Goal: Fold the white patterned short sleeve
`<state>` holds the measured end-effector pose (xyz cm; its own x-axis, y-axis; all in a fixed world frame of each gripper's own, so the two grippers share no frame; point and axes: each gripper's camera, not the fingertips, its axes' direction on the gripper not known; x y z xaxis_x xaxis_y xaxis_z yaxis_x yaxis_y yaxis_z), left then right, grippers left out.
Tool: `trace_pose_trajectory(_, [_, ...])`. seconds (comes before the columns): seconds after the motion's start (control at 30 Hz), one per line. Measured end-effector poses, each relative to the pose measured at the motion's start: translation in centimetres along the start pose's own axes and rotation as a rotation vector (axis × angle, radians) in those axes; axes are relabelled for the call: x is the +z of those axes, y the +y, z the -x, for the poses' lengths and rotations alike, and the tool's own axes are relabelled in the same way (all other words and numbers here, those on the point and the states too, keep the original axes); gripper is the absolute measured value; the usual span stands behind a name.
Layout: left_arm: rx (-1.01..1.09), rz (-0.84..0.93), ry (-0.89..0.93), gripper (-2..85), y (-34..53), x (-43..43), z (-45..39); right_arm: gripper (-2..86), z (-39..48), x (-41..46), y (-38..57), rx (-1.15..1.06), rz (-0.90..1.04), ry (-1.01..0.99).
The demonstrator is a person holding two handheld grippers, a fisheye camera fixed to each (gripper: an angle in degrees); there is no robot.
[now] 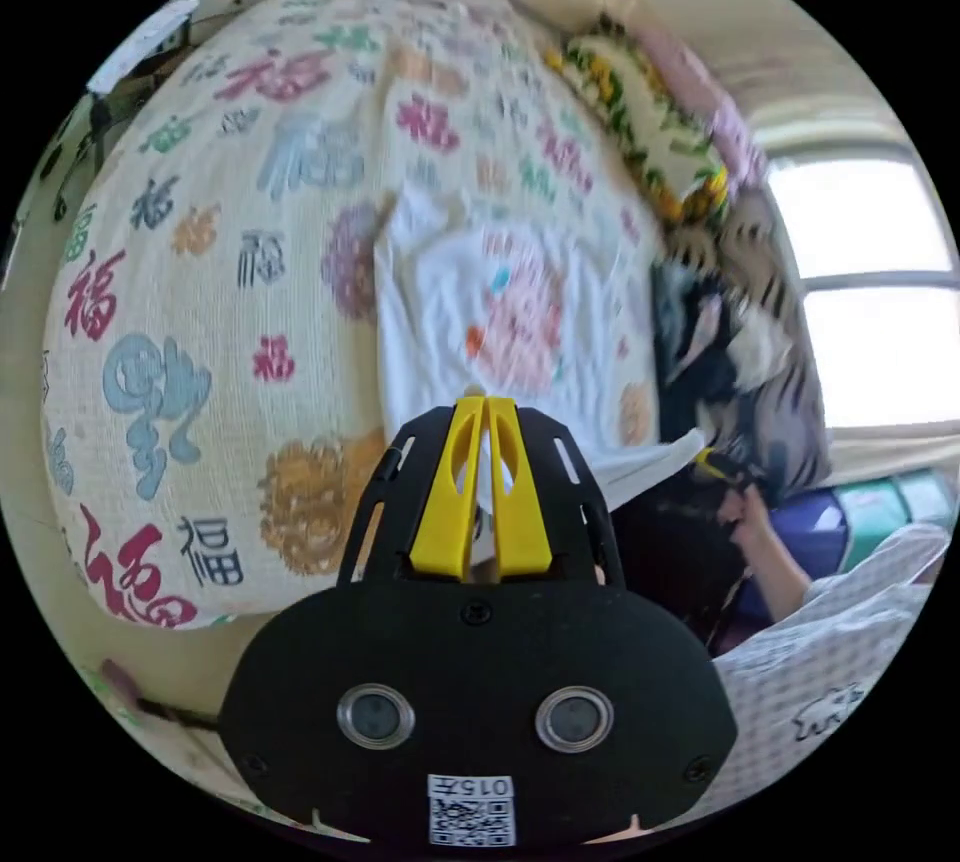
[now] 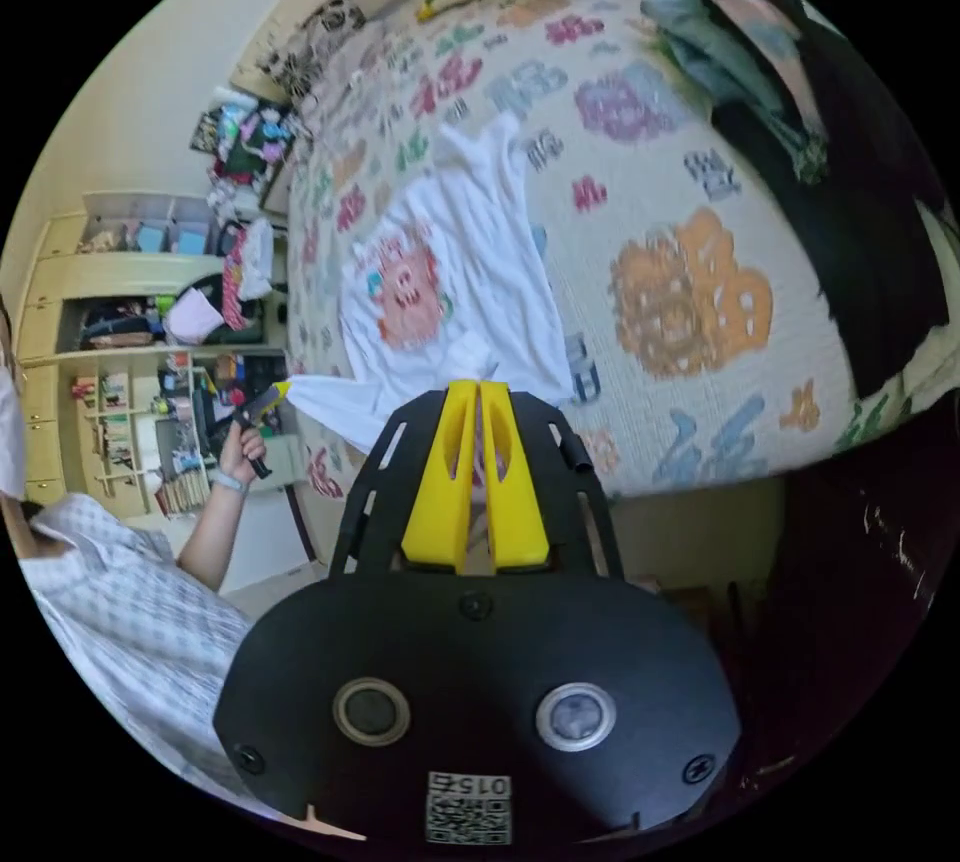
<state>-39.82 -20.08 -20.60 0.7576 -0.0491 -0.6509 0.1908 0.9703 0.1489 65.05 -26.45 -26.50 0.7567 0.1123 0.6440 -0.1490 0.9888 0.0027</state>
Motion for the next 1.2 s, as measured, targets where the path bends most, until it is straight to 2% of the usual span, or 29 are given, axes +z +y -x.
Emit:
trace_pose_trajectory(0.13, [0.105,-0.316,0.044,-0.4,-8.2,-10.3,-3.1,-1.0,6.1,-7.7,-9.6,-0.17,-0.217,-0.056])
trace_pose_trajectory(0.27, [0.254,-0.584,0.12,-0.4,-13.5,-21.3,-9.5,-1.0,15.2,-17.3,-15.4,-0.387,-0.428,0.002])
trace_pose_trajectory(0.37, [0.397,-0.686,0.152,-0.4,-13.3,-27.6,-14.2,-1.0,19.9,-24.0,-15.0,-0.493,-0.562,-0.003])
trace_pose_trajectory(0.5, [0.536,-0.726,0.171,-0.4,-9.8,-32.1,-17.0,-1.0,21.7,-28.7,-11.1,-0.587,-0.646,-0.032])
trace_pose_trajectory(0.6, [0.583,-0.686,0.162,-0.4,-5.8,-32.5,-16.5,-0.9,20.0,-29.5,-6.5,-0.612,-0.644,-0.077])
trace_pose_trajectory(0.7, [0.551,-0.565,0.168,-0.4,-2.1,-29.6,-13.9,-0.9,16.4,-26.9,-2.2,-0.582,-0.569,-0.081])
trace_pose_trajectory(0.93, [0.163,-0.168,0.121,-0.4,4.7,-11.8,-3.3,-1.0,3.3,-10.6,3.9,-0.249,-0.171,0.13])
trace_pose_trajectory(1.07, [0.048,0.055,-0.006,-0.4,7.4,-1.4,0.9,-1.0,-4.0,-1.3,5.5,-0.062,0.023,0.175])
trace_pose_trajectory(1.2, [-0.043,0.185,-0.033,-0.3,9.4,4.5,3.1,-1.0,-7.8,5.0,7.4,0.007,0.215,0.257])
